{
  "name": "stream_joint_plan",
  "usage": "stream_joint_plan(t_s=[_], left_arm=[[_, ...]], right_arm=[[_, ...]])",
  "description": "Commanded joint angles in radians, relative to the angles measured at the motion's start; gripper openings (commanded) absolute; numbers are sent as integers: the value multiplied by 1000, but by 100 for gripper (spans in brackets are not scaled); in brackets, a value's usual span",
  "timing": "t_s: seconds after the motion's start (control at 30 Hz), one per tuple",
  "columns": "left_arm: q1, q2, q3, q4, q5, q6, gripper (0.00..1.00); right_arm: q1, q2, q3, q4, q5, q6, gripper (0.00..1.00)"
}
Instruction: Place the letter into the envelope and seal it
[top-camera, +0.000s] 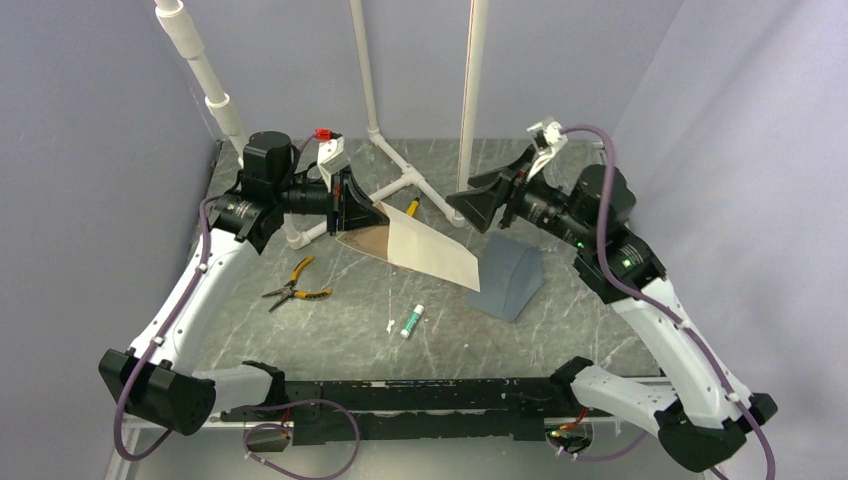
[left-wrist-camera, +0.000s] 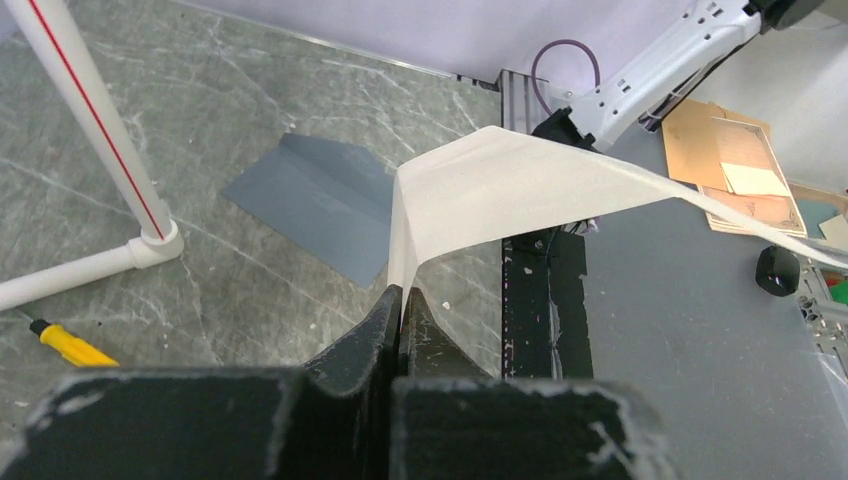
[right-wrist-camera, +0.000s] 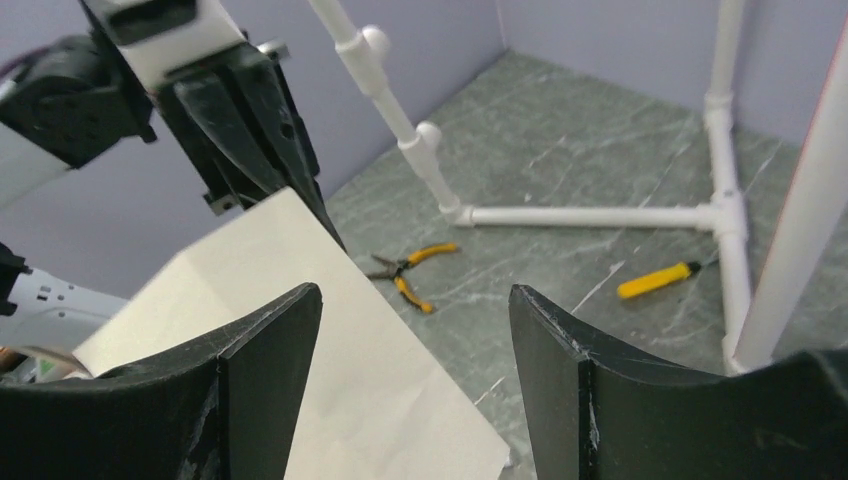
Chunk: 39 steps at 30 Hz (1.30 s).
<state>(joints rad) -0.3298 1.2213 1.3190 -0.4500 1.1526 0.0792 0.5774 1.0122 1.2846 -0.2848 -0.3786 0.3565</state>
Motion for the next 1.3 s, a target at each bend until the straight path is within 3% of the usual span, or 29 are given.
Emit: stream_joint_plan(t_s=[0.0, 0.23, 0.57, 0.73, 1.0, 1.13, 1.27], left_arm=[[0, -22, -8, 53, 59, 19, 3], [-2, 0, 24, 49, 107, 5, 2], [-1, -32, -23, 235, 170, -159, 2], [-2, -43, -15, 174, 162, -116, 3], [-2, -51, 0, 18, 185, 35, 2], [-2, -57, 8, -19, 214, 78, 3], [-2, -64, 7, -24, 243, 94, 3]], right_arm=[[4, 56, 46, -21, -187, -29, 74], [33, 87, 1, -64, -329, -185, 85], [114, 185, 58, -162, -124, -215, 86], [122, 162, 76, -156, -131, -229, 84], [122, 93, 73, -130, -384, -315, 73], [122, 113, 87, -143, -427, -322, 54], [123, 132, 87, -151, -422, -322, 49]])
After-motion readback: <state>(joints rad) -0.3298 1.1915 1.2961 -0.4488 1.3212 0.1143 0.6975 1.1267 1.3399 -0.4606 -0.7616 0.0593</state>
